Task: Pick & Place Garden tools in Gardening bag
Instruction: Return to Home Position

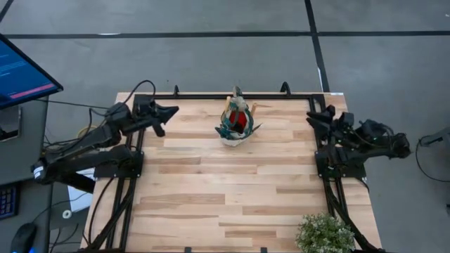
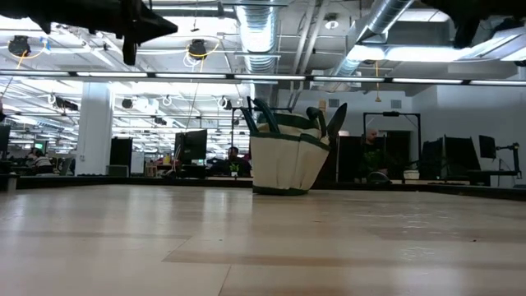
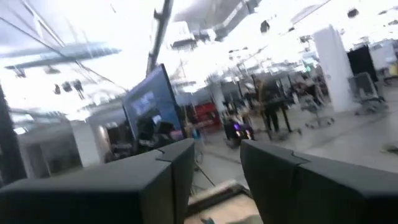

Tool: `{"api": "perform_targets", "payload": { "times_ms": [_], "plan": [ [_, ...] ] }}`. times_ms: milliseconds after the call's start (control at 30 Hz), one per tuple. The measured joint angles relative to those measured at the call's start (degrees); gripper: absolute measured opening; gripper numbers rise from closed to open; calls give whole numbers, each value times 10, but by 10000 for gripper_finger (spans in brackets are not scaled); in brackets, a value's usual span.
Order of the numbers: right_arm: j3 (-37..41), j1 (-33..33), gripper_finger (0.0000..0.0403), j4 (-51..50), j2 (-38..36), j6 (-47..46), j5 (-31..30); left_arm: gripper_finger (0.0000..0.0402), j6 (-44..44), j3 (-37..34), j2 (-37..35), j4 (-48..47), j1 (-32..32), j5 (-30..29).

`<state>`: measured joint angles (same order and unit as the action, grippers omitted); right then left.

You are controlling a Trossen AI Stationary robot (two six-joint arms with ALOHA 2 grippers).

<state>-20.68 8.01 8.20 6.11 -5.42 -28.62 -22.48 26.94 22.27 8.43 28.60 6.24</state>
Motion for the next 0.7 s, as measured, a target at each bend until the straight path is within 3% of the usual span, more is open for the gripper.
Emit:
{"api": "perform_targets", "payload": {
  "times_ms": [100, 267, 533, 700],
  "plan": [
    [32, 0, 117, 15, -53, 0, 10, 4, 10, 0, 1, 0, 0, 0],
    [42, 0, 104, 18, -59, 8, 16, 3, 26, 14, -68, -8, 2, -4],
    [42, 0, 93, -22, -59, 8, 17, 3, 42, 21, -225, -207, 2, -108],
    [63, -3, 79, -42, -59, -24, 17, 3, 72, 28, -210, -262, 2, -119]
  ]
}}
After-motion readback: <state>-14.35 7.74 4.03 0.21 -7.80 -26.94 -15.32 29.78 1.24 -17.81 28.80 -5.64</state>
